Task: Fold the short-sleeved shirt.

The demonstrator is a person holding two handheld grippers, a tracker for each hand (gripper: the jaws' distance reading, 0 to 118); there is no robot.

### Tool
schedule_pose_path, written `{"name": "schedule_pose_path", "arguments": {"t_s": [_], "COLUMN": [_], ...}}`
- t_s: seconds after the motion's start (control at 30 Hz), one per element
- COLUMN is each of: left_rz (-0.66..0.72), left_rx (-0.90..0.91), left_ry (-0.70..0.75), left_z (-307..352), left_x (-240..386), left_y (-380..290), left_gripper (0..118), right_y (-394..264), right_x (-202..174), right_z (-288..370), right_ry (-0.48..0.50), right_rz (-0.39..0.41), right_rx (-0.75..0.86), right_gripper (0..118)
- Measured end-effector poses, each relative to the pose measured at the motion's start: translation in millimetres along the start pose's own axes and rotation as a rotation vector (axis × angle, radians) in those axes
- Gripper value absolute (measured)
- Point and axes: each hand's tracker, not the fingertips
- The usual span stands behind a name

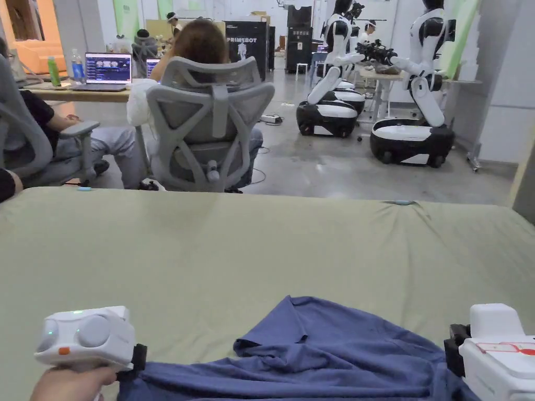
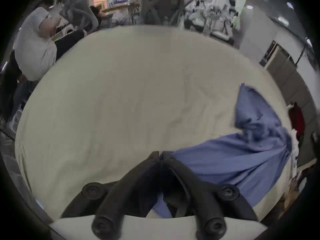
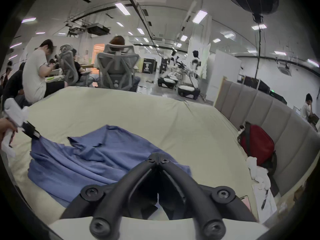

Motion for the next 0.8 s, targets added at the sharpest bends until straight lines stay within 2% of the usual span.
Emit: {"name": "schedule_pose_path", "arguments": {"t_s": [0.1,0.17,0.27,0.3,0.33,0.37,0.4,0.43,0.47,0.57,0.6,0.63,0.67,0.7,0.8], "left_rz": [-0.031,-0.05,-0.06,-0.057,-0.057,-0.058,-0.059,-0.059,-0.057,-0.06,-0.063,-0.067,-0.073,-0.082,-0.133], "left_rx": [0.09,0.087,0.094,0.096,0.095,0.096,0.098,0.098,0.096,0.094,0.09,0.087,0.087,0.086,0.131], "left_ry": [-0.011,0.012,0.013,0.009,0.005,0.005,0.006,0.005,0.004,0.008,0.011,0.014,0.017,0.023,0.047], "left_z": [24.0,24.5,27.2,28.1,27.9,29.0,29.9,30.4,27.9,26.6,21.8,20.3,19.8,19.8,23.7], "left_x": [12.8,17.9,25.4,26.3,26.1,26.6,26.8,26.7,24.6,26.4,24.9,25.2,25.4,25.4,26.7], "left_y": [-5.9,-8.8,-11.2,-12.2,-9.8,-10.1,-10.4,-10.4,-6.6,-7.7,-4.8,-5.4,-6.2,-6.7,-2.4], "left_gripper": [0,0,0,0,0,0,0,0,0,0,0,0,0,0,0], "right_y": [-1.9,-7.3,-18.2,-22.7,-27.4,-31.8,-37.7,-44.5,-50.8,-67.1,-73.6,-75.9,-74.6,-72.1,-52.5], "right_x": [54.9,82.8,99.4,99.9,100.1,100.6,98.4,95.8,95.7,81.2,78.0,74.6,72.9,75.7,90.1], "right_z": [-44.3,-76.2,-108.5,-116.9,-124.8,-131.1,-137.9,-143.6,-146.3,-162.8,-167.2,-169.1,-167.1,-161.4,-144.5], "right_ry": [-0.051,-0.063,-0.018,0.026,0.073,0.072,0.065,0.066,0.094,0.111,0.119,0.146,0.153,0.116,0.161], "right_rz": [-0.088,-0.105,-0.093,-0.091,-0.101,-0.119,-0.127,-0.124,-0.125,-0.103,-0.081,-0.093,-0.112,-0.113,-0.185], "right_rx": [-0.148,-0.268,-0.335,-0.347,-0.364,-0.378,-0.383,-0.393,-0.344,-0.426,-0.454,-0.486,-0.475,-0.441,-0.399], "right_gripper": [0,0,0,3,24,68,118,116,106,94,70,49,34,2,2]}}
